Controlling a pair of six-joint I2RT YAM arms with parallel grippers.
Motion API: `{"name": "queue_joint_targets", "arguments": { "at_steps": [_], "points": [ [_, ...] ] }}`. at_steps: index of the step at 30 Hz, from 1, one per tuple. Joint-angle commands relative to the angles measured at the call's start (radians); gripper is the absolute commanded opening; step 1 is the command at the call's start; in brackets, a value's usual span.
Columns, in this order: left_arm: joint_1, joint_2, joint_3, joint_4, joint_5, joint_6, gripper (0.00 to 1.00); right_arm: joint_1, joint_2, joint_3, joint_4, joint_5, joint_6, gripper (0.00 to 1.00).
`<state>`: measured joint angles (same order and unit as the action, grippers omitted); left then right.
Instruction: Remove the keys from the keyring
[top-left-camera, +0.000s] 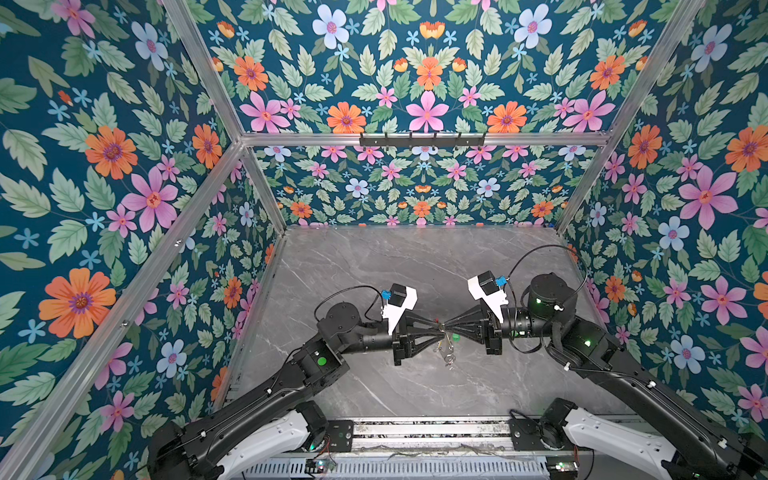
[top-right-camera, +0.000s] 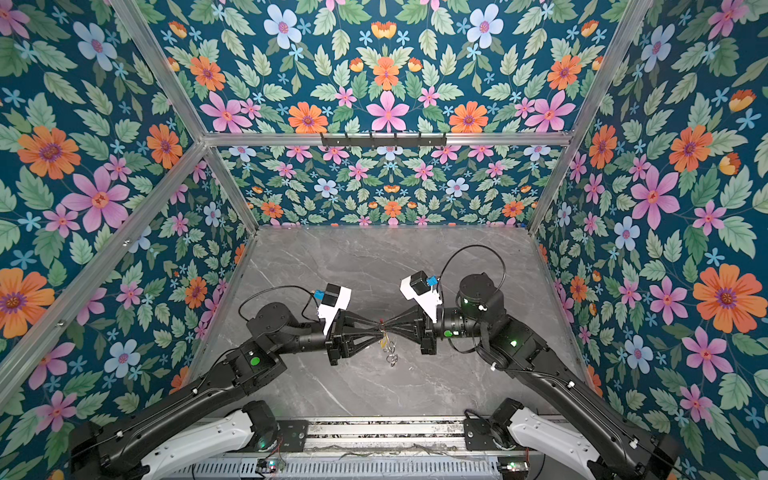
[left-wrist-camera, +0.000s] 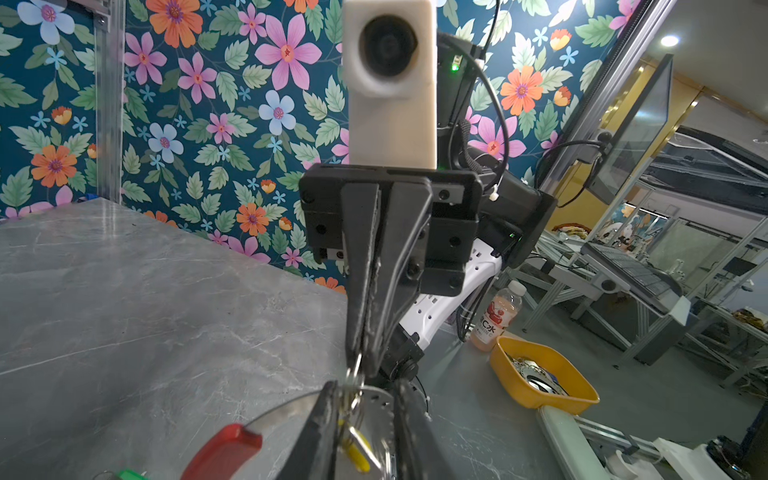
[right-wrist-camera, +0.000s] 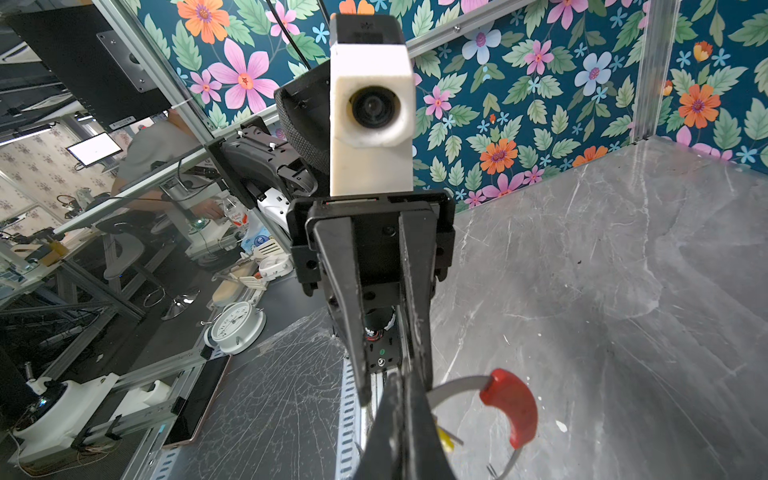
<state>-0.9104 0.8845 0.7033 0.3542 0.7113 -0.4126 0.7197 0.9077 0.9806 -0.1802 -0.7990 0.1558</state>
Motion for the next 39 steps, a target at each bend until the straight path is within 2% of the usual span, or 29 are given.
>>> {"name": "queue_joint_targets", "arguments": {
  "at_steps": [1, 4, 10, 14, 17, 18, 19, 21, 24, 31, 39],
  "points": [
    [0.001, 0.004, 0.000, 0.035, 0.017, -0.005, 0.20, 0.001, 0.004, 0.003, 0.059, 0.004, 0.017, 0.00],
    [0.001, -0.001, 0.003, 0.037, 0.018, -0.006, 0.10, 0.001, 0.004, 0.000, 0.063, 0.012, 0.019, 0.00],
    [0.001, -0.005, 0.006, 0.027, 0.005, -0.005, 0.00, 0.001, 0.005, -0.006, 0.064, 0.018, 0.022, 0.00],
    [0.001, -0.010, 0.016, 0.012, -0.003, -0.005, 0.00, 0.001, 0.005, -0.013, 0.068, 0.018, 0.028, 0.00],
    [0.001, -0.014, 0.053, -0.077, -0.030, 0.027, 0.00, 0.002, -0.005, -0.021, 0.068, 0.027, 0.035, 0.00],
    [0.002, -0.015, 0.066, -0.113, -0.044, 0.036, 0.00, 0.000, -0.016, -0.026, 0.070, 0.035, 0.038, 0.12],
    [0.001, -0.015, 0.082, -0.146, -0.050, 0.045, 0.00, 0.000, -0.027, -0.033, 0.071, 0.044, 0.042, 0.27],
    [0.000, -0.012, 0.111, -0.208, -0.060, 0.053, 0.00, 0.000, -0.051, -0.046, 0.073, 0.077, 0.042, 0.40],
    [-0.004, 0.005, 0.161, -0.317, -0.080, 0.079, 0.00, -0.020, -0.072, -0.064, 0.072, 0.085, 0.033, 0.43],
    [-0.016, 0.119, 0.337, -0.639, -0.135, 0.168, 0.00, -0.206, -0.045, -0.079, 0.126, -0.125, 0.088, 0.47],
    [-0.023, 0.259, 0.513, -0.941, -0.188, 0.289, 0.00, -0.213, 0.004, -0.077, 0.059, -0.238, 0.038, 0.50]
  ]
}}
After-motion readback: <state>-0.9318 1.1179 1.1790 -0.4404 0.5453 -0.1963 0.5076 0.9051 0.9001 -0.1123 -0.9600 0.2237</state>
